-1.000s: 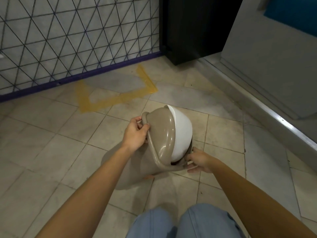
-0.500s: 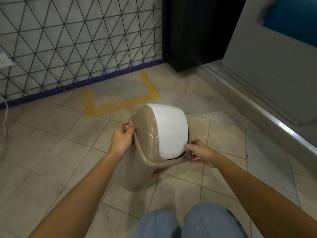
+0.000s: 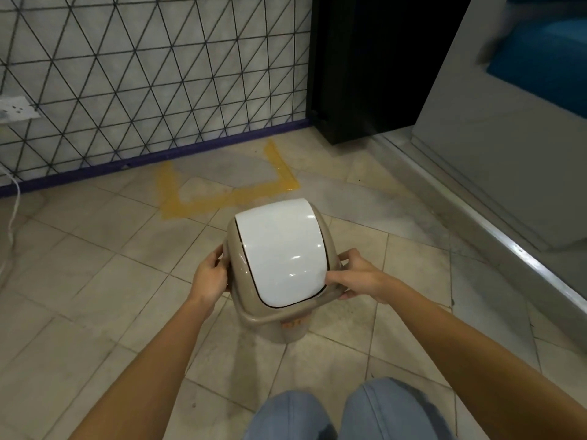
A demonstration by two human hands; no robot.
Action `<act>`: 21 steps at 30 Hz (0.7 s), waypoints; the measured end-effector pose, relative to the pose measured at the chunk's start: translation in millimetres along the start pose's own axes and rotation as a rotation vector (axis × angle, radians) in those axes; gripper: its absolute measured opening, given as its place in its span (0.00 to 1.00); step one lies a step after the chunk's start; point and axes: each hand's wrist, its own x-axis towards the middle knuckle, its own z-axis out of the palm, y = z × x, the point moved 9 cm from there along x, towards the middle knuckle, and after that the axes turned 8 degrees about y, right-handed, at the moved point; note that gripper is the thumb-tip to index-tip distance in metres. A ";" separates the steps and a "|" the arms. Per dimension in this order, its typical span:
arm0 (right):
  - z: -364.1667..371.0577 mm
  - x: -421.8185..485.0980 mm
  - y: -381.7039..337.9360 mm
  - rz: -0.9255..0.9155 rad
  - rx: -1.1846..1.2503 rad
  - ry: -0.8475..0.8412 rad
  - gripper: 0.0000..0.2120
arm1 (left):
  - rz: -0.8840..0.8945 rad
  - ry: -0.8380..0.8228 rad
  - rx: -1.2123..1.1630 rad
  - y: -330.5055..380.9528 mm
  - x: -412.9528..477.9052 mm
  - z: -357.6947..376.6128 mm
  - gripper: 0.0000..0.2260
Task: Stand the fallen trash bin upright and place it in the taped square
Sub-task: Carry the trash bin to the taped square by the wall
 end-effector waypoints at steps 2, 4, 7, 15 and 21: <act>3.8 0.6 1.0 -0.001 -0.005 -0.011 0.33 | 0.005 0.007 0.001 -1.2 -0.3 -2.6 0.18; 6.0 0.7 1.1 -0.002 -0.002 -0.015 0.35 | 0.009 0.012 0.002 -1.4 -0.6 -4.8 0.18; 6.3 -0.4 0.9 -0.017 0.001 -0.022 0.39 | 0.004 0.015 -0.003 -2.2 -0.7 -6.7 0.18; 1.2 -8.4 -24.4 -0.313 -0.256 0.034 0.55 | 0.208 0.126 0.194 11.7 -10.6 -18.5 0.20; 4.2 -14.0 -34.3 -0.443 -0.447 0.081 0.62 | 0.369 -0.088 0.270 6.0 -38.6 -10.7 0.37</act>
